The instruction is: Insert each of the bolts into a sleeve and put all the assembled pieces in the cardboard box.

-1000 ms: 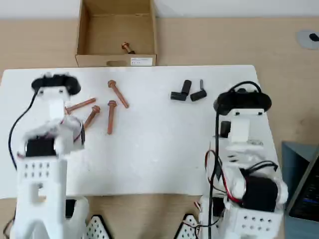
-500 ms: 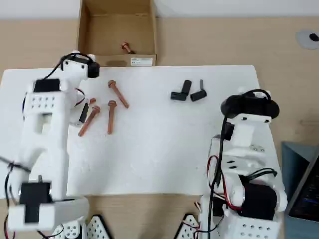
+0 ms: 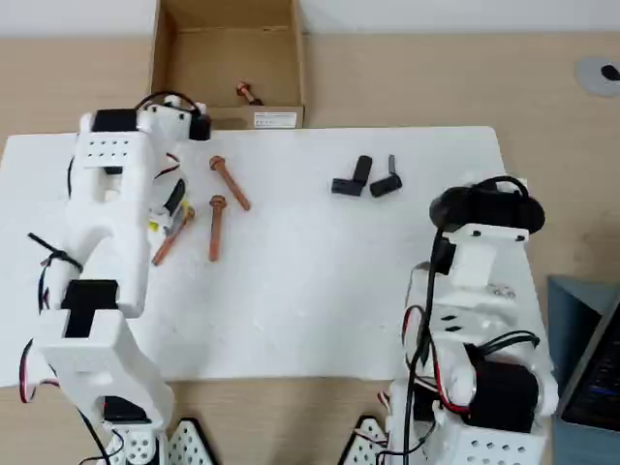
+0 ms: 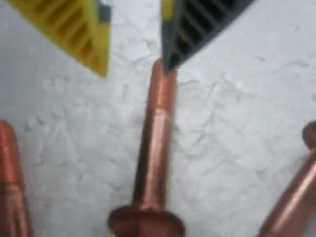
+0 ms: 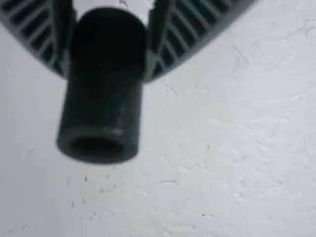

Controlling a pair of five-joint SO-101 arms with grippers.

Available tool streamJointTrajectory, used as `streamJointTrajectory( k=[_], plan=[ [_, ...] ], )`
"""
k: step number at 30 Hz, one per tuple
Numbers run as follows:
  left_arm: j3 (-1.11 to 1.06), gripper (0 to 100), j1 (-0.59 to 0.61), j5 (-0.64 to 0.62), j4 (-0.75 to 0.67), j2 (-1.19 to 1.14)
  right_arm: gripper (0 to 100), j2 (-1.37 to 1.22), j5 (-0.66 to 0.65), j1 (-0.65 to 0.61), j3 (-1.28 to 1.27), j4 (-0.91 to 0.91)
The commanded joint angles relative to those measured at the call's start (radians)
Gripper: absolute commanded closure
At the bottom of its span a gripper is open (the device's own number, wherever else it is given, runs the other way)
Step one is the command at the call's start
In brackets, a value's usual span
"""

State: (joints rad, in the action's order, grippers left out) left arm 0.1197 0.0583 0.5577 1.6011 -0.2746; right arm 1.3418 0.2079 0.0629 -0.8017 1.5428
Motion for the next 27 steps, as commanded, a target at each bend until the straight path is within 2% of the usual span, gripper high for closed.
streamJointTrajectory(
  k=[1, 8, 12, 17, 27],
  plan=[
    [0.055, 91, -0.06, 0.008, -0.003, -0.002, 98.9, 0.015, 0.011, 0.013, -0.002, -0.023],
    [0.055, 91, -0.072, 0.026, -0.071, -0.068, 98.9, 0.015, 0.011, 0.013, -0.002, -0.023],
    [0.086, 91, -0.052, 0.028, -0.071, -0.094, 98.9, 0.015, 0.009, 0.013, -0.002, -0.023],
    [0.18, 87, -0.011, 0.048, -0.063, -0.131, 98.9, 0.015, 0.009, 0.013, -0.002, -0.023],
    [0.23, 88, 0.002, 0.089, -0.028, -0.231, 98.9, 0.015, 0.009, 0.013, -0.002, -0.025]
  ],
)
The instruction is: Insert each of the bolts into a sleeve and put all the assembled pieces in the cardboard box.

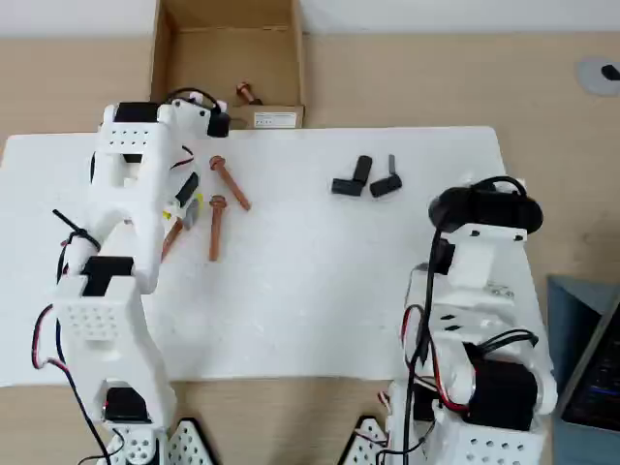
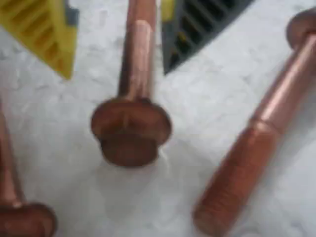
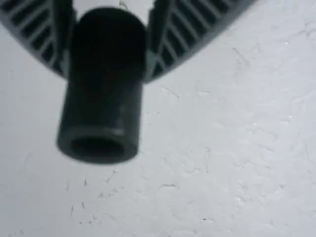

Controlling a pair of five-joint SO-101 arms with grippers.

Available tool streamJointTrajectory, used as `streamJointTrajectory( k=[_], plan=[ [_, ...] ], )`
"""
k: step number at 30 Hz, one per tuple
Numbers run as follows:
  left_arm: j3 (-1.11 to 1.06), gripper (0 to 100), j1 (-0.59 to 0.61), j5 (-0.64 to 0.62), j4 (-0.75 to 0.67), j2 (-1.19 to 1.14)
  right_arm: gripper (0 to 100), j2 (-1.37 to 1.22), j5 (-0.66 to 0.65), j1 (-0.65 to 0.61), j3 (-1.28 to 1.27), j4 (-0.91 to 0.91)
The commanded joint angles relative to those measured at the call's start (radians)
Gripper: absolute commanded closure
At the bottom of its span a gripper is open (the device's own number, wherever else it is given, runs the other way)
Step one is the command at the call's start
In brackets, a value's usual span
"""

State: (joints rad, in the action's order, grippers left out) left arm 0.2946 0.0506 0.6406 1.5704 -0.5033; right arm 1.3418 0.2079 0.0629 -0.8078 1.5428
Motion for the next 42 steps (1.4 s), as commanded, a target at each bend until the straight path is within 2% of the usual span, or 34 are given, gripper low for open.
streamJointTrajectory(
  k=[1, 9, 13, 18, 23, 29, 31, 36, 42],
  plan=[
    [0.055, 88, 0.009, 0.006, 0.003, -0.012, 98.9, 0.015, 0.009, 0.013, 0.004, -0.025],
    [0.055, 88, 0.009, 0.003, -0.054, -0.077, 98.9, 0.013, 0.009, 0.013, 0.004, -0.025],
    [0.055, 99, 0.005, 0.005, -0.052, -0.091, 98.9, 0.012, 0.009, 0.013, 0.004, -0.025],
    [0.048, 99, 0.011, 0.003, -0.044, -0.09, 98.9, 0.012, 0.003, 0.013, 0.004, -0.025],
    [0.112, 99, -0.003, -0.009, 0.051, -0.088, 98.9, 0.013, 0.003, 0.012, 0.008, -0.025],
    [0.279, 100, -0.034, -0.249, 0.183, -0.087, 98.9, 0.015, 0.003, 0.007, 0.024, -0.018],
    [0.331, 100, -0.034, -0.307, 0.184, -0.079, 98.9, 0.015, 0.003, 0.007, 0.027, -0.02],
    [0.348, 100, -0.044, -0.338, 0.184, 0.054, 98.9, 0.015, 0.002, 0.005, 0.027, -0.023],
    [0.144, 100, -0.123, -0.338, 0.184, 0.346, 98.9, 0.015, 0.002, -0.028, 0.027, -0.017]
  ],
)
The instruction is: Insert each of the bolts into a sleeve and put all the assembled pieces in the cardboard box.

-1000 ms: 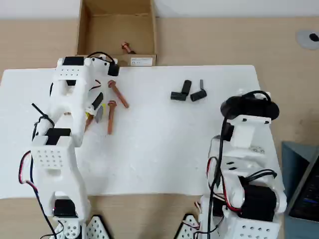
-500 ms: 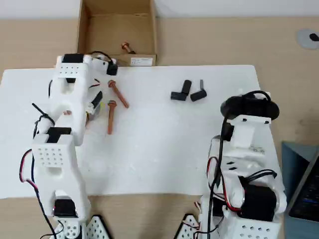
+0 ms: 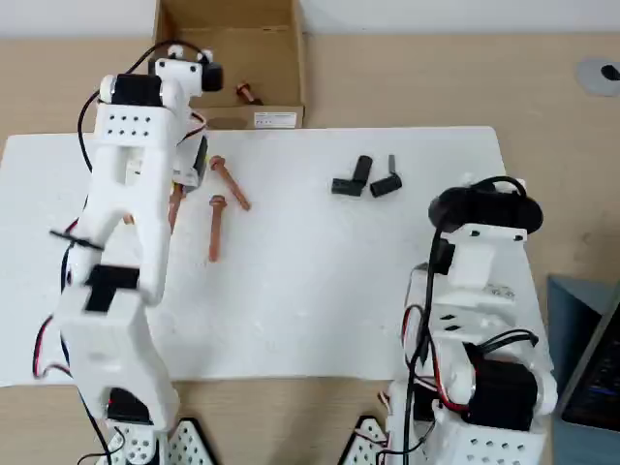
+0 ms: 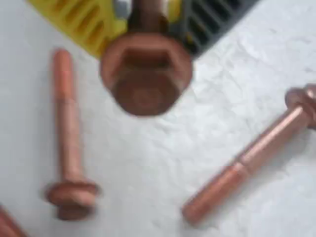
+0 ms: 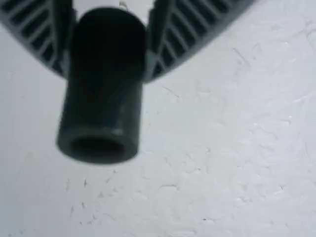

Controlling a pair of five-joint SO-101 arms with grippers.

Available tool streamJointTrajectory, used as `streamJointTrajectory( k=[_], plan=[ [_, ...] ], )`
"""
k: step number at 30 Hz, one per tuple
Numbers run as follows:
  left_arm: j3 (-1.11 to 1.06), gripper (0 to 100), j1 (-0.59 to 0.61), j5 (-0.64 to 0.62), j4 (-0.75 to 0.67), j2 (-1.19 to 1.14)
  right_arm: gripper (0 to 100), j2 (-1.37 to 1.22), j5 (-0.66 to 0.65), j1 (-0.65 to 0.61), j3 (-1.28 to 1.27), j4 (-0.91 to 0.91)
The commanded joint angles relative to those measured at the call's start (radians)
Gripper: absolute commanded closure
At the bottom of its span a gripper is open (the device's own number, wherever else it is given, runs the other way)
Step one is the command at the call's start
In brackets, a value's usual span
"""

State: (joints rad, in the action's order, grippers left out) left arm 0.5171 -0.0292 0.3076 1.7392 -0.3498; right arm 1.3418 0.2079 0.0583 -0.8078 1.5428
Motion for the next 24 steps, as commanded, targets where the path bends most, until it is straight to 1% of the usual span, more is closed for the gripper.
streamJointTrajectory(
  k=[1, 4, 6, 8, 13, 20, 24],
  plan=[
    [-0.129, 100, -0.06, -0.005, 0.014, 0.249, 98.9, 0.015, 0.002, -0.031, 0.027, -0.017],
    [-0.247, 100, -0.094, -0.009, 0.012, 0.424, 98.9, 0.015, 0.002, -0.035, 0.027, -0.021],
    [-0.304, 100, -0.098, -0.037, 0.006, 0.533, 98.9, 0.015, 0.002, -0.035, 0.025, -0.023],
    [-0.371, 100, -0.094, -0.064, -0.034, 0.627, 98.9, 0.015, 0.002, -0.035, 0.022, -0.025],
    [-0.608, 100, -0.091, -0.137, -0.199, 0.843, 98.9, 0.015, 0.006, -0.035, 0.01, -0.048],
    [-1.045, 100, -0.095, -0.23, -0.474, 1.173, 98.9, 0.015, 0.002, -0.041, -0.122, -0.232],
    [-1.215, 100, -0.095, -0.305, -0.623, 1.362, 98.9, 0.015, 0.009, -0.116, -0.171, -0.288]
  ],
)
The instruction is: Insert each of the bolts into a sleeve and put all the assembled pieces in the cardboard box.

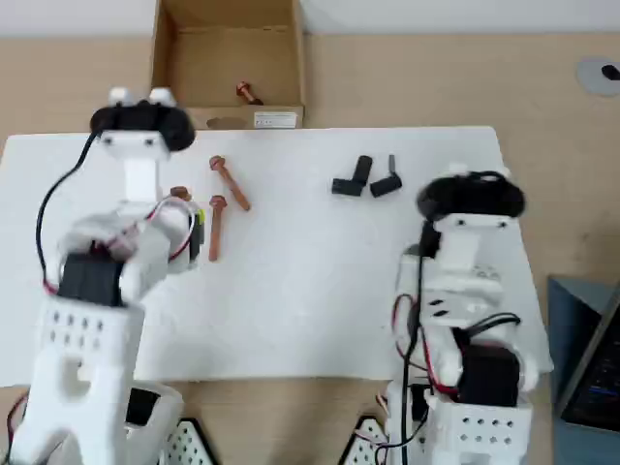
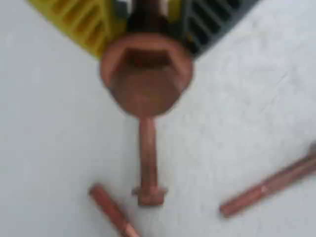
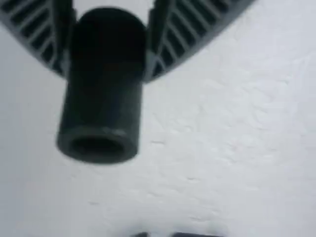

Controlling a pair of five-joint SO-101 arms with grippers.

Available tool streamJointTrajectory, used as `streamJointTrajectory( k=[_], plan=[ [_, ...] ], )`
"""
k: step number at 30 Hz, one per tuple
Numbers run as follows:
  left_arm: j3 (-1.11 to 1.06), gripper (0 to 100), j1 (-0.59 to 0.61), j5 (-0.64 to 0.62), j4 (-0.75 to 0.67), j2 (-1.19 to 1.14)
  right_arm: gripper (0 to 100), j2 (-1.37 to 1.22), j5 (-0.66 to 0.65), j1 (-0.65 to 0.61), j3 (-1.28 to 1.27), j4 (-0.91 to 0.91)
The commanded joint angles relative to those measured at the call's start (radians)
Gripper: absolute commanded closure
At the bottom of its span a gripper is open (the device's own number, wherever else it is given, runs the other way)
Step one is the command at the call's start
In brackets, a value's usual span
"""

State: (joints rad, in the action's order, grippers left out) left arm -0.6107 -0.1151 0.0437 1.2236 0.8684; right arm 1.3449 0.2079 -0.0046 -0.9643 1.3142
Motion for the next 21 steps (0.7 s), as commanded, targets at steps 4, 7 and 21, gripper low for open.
streamJointTrajectory(
  k=[4, 7, 21],
  plan=[
    [-0.212, 100, -0.012, -0.143, -0.187, 0.305, 98.9, 0.012, 0.009, -0.119, -0.071, -0.176],
    [-0.288, 100, -0.012, -0.178, -0.213, 0.409, 98.9, 0.012, 0.009, -0.177, -0.117, -0.264],
    [-0.532, 100, -0.117, -0.327, -0.245, 0.903, 98.9, 0.033, 0.009, -0.473, -0.209, -0.448]
  ],
)
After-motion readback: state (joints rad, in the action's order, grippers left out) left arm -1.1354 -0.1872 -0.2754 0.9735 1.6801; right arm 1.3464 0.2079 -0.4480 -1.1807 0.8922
